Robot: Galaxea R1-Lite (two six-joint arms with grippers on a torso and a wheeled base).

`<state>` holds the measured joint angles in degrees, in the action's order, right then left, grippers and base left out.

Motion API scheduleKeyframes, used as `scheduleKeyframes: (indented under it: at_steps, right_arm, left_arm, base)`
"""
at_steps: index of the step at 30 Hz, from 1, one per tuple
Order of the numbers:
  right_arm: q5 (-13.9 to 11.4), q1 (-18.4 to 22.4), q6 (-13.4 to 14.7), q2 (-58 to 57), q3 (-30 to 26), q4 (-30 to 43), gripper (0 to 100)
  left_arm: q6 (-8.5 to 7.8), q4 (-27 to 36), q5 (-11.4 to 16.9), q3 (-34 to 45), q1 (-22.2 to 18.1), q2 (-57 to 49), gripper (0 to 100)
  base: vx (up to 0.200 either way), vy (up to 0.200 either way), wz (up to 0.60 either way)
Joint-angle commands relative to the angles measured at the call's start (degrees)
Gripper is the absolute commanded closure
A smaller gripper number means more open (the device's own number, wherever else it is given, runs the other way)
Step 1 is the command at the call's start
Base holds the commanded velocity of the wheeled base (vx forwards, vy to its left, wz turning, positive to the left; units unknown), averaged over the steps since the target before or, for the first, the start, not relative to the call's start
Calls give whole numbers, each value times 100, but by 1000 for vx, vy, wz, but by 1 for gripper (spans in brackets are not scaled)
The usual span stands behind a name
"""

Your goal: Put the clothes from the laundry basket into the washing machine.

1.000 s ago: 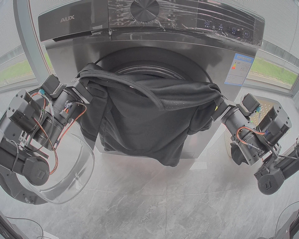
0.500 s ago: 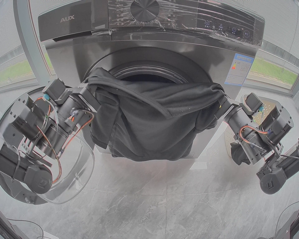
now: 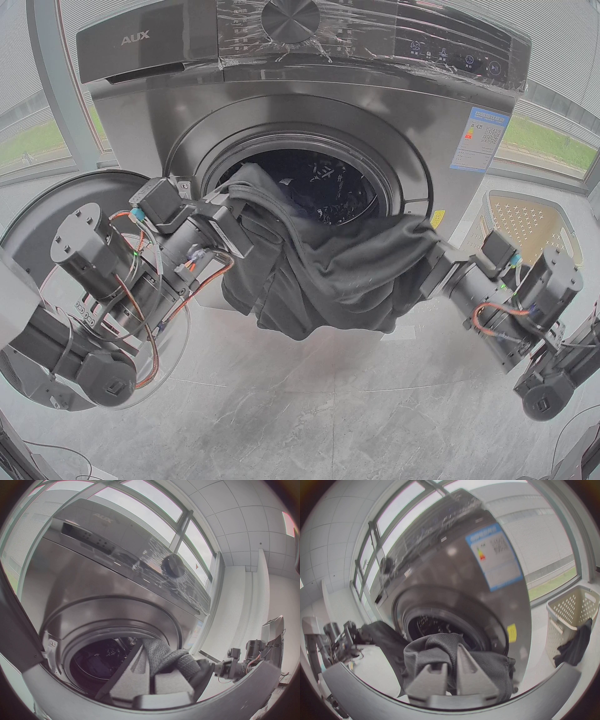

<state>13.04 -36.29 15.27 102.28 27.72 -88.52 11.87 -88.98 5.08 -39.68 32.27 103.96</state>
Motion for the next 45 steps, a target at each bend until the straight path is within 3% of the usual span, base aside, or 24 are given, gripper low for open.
scheduleKeyframes:
  at_steps: [1, 10, 14, 18, 23, 32, 37, 45]
  right_arm:
    - [-12, -598, 81, 1154, -715, 19, 0]
    - [-30, -1258, 28, 2226, -715, 10, 0]
    - [14, -1433, 28, 2683, -302, 1, 0]
    - [14, -1363, 19, 2797, 93, 1, 0]
    - [-30, -1011, -174, 3070, 1429, 10, 0]
    - [-250, -651, -394, 3369, 2800, 256, 0]
    - [-250, -449, -420, 3545, 3231, 265, 0]
    - [-232, -458, -420, 3606, 3442, 230, 0]
  left_arm:
    - [-150, -32, 10, -189, 368, 441, 100]
    - [-133, -32, 10, -295, 438, 291, 100]
    - [-141, -23, 1, -277, 605, 168, 100]
    - [-141, -32, 10, -277, 605, 63, 100]
    - [-141, -32, 19, -207, 816, -87, 100]
    - [-159, -32, 37, -180, 851, -271, 100]
    - [-150, -32, 116, -128, 851, -350, 100]
    - [-141, -23, 107, -110, 895, -359, 100]
  base:
    - [0, 0, 0]
    - [0, 0, 0]
    - [0, 0, 0]
    - [0, 0, 0]
    - [0, 0, 0]
    - [0, 0, 0]
    - [0, 0, 0]
    - [0, 0, 0]
